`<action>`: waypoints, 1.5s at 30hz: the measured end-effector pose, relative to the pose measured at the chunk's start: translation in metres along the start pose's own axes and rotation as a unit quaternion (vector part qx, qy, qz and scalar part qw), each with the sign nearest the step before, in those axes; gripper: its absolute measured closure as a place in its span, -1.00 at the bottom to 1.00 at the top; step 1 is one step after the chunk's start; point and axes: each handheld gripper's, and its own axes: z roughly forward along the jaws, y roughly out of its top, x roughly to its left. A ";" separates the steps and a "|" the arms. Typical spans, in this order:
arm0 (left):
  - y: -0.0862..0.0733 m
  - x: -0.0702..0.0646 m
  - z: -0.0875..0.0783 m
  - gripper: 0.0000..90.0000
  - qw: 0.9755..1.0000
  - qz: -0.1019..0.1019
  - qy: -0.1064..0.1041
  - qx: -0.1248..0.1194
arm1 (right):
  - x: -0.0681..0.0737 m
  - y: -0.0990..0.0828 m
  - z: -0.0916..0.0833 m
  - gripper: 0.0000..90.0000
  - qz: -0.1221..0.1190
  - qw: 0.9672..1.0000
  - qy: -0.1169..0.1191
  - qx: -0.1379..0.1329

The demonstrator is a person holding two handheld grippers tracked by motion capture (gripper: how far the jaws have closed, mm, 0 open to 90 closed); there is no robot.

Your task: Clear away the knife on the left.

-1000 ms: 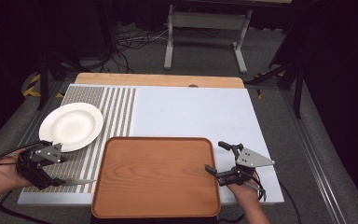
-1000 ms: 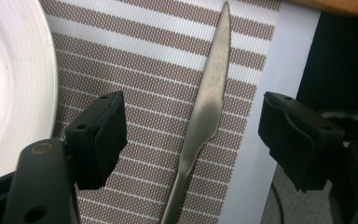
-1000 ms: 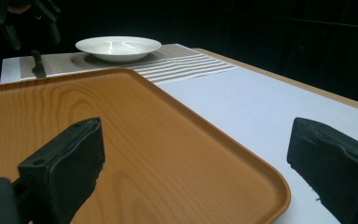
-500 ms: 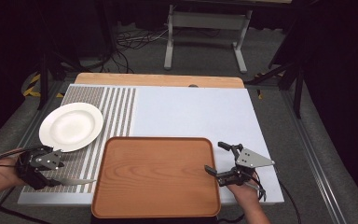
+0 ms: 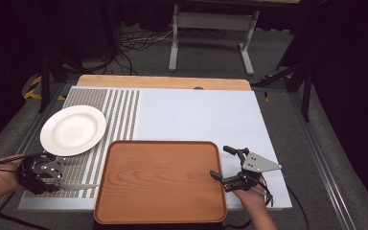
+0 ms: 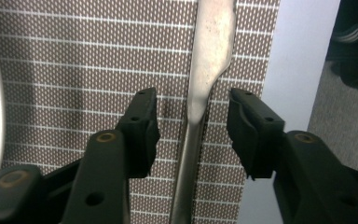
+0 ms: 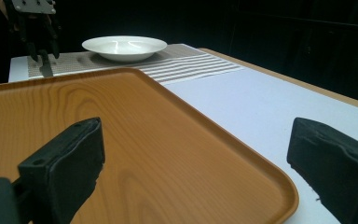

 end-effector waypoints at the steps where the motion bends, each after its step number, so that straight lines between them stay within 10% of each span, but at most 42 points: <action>1: 0.000 0.000 0.001 0.32 1.000 -0.001 0.000 0.005 | 0.000 0.000 0.000 -0.89 0.000 1.000 0.001 0.000; 18: 0.007 -0.001 0.006 0.77 0.997 0.038 -0.001 0.062 | 0.001 0.000 0.001 -0.89 -0.005 1.000 0.009 0.002; 45: 0.011 0.001 -0.017 0.79 0.999 0.017 0.015 0.037 | 0.001 0.000 0.000 -0.90 -0.003 1.000 0.013 -0.004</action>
